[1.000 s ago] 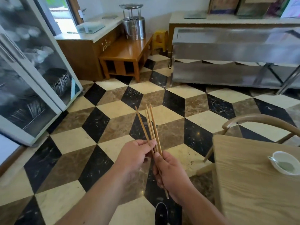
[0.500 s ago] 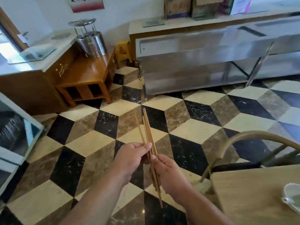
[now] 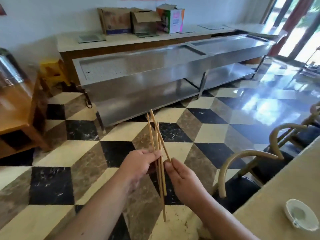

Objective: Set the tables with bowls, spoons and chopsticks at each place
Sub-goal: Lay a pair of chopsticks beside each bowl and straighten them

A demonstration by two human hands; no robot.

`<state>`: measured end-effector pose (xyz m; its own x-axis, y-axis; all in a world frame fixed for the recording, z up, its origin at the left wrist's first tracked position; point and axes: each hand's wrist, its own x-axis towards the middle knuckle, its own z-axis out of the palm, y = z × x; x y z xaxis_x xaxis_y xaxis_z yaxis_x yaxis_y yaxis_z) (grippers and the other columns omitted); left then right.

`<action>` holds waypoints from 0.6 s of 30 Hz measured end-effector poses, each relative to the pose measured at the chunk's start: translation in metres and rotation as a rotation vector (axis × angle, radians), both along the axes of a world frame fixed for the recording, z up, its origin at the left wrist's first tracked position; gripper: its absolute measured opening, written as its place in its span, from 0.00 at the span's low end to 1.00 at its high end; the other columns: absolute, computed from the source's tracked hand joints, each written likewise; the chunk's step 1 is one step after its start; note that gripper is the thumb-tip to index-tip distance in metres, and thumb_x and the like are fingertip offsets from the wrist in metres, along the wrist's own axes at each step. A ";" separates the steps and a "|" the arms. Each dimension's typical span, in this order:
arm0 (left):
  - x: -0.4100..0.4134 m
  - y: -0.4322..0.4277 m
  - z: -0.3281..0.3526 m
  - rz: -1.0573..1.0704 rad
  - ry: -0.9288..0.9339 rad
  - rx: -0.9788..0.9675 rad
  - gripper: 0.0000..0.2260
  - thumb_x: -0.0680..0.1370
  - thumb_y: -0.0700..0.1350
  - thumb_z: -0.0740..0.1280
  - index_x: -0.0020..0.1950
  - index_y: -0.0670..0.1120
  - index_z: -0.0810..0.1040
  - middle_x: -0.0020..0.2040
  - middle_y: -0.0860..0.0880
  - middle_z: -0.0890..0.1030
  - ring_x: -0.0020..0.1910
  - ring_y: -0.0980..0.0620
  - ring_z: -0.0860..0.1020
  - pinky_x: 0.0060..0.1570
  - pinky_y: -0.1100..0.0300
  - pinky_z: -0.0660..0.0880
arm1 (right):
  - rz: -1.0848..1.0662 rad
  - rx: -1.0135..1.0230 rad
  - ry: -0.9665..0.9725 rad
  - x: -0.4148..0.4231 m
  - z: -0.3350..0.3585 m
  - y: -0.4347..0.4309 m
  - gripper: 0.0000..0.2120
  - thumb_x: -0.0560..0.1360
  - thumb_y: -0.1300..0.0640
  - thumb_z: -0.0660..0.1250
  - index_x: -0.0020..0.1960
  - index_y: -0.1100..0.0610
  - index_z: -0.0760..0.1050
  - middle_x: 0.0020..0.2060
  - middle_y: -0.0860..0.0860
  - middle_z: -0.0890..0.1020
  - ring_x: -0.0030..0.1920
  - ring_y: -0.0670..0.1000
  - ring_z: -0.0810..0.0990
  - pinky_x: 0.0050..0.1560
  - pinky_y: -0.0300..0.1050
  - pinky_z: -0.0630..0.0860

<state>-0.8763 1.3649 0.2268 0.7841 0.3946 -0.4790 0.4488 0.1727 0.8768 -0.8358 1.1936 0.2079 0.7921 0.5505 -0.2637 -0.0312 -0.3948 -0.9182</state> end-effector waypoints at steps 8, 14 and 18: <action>0.123 0.003 0.014 -0.327 0.040 -0.080 0.09 0.83 0.43 0.70 0.52 0.40 0.89 0.42 0.44 0.89 0.41 0.50 0.88 0.46 0.53 0.83 | -0.208 -0.353 -0.425 0.105 0.009 -0.019 0.13 0.83 0.41 0.61 0.63 0.39 0.82 0.48 0.40 0.74 0.53 0.45 0.73 0.57 0.50 0.78; 0.224 -0.031 0.008 -0.489 0.112 -0.083 0.09 0.84 0.42 0.69 0.55 0.37 0.87 0.44 0.42 0.88 0.40 0.49 0.87 0.42 0.57 0.85 | -0.375 -0.347 -0.506 0.180 -0.001 -0.065 0.13 0.83 0.50 0.67 0.66 0.41 0.82 0.53 0.38 0.85 0.53 0.40 0.84 0.58 0.44 0.84; 0.308 -0.064 0.004 -0.589 0.133 -0.032 0.10 0.84 0.42 0.70 0.56 0.37 0.86 0.47 0.41 0.88 0.43 0.48 0.87 0.49 0.52 0.85 | -0.432 -0.437 -0.518 0.247 -0.013 -0.090 0.17 0.85 0.54 0.65 0.71 0.40 0.77 0.60 0.41 0.86 0.57 0.40 0.85 0.59 0.36 0.81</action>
